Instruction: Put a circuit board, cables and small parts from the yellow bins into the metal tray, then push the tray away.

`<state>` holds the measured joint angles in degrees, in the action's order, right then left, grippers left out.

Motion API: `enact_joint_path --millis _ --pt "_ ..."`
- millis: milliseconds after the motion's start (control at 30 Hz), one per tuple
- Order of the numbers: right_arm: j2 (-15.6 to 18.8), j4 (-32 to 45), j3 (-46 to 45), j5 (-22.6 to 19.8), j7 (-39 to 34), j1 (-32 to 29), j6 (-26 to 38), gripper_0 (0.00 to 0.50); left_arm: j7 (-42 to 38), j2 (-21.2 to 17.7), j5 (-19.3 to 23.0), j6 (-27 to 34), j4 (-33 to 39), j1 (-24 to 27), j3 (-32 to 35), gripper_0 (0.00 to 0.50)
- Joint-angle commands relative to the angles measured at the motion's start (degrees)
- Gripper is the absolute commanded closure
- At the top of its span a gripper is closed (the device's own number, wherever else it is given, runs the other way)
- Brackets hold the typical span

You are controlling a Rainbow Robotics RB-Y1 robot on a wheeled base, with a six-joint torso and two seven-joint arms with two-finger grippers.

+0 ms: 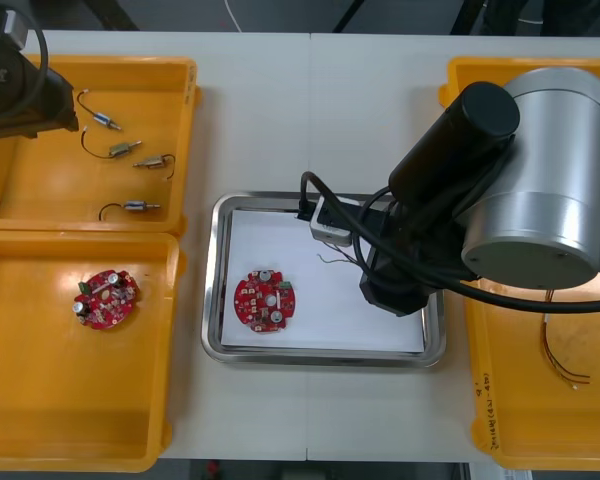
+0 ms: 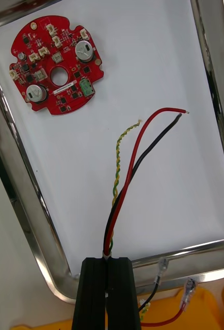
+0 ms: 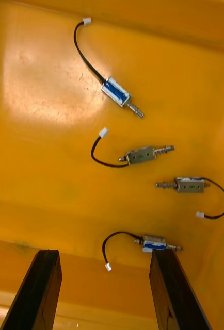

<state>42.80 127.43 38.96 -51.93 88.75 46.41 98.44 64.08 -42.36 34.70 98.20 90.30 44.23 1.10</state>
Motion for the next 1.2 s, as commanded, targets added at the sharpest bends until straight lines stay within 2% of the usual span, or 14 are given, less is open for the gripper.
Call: enact_joint_path --millis 33,200,367,533,767,933,1200 --pt "-0.8 -0.6 3.4 2.5 7.1 -0.2 -2.0 0.500 0.8 1.1 -1.7 -2.0 -5.4 7.1 1.2 0.000" --pt "-0.8 -2.5 3.5 2.7 11.0 -3.3 -4.8 0.500 0.8 2.3 -3.0 -5.5 -10.8 10.2 1.2 0.000" --pt "-1.1 -3.8 5.0 5.6 14.2 -6.3 -6.1 0.500 0.7 4.0 -5.9 -9.7 -14.1 11.7 1.2 0.000" --pt "-1.9 -6.2 8.9 9.0 13.6 -6.7 -7.7 0.500 -0.3 5.5 -8.6 -13.6 -17.4 12.6 1.2 0.000" --pt "-4.9 -10.5 9.1 10.5 13.5 -7.6 -7.7 0.500 -0.5 7.1 -12.1 -17.4 -23.6 15.2 1.2 0.000" --pt "-6.8 -12.6 9.1 12.0 13.3 -9.1 -7.7 0.500 -1.3 8.5 -14.6 -23.1 -29.6 17.2 1.3 0.000" --pt "-8.2 -12.6 9.1 14.8 13.2 -11.4 -7.3 0.500 -2.6 9.8 -15.5 -29.2 -33.9 17.5 1.0 0.000"
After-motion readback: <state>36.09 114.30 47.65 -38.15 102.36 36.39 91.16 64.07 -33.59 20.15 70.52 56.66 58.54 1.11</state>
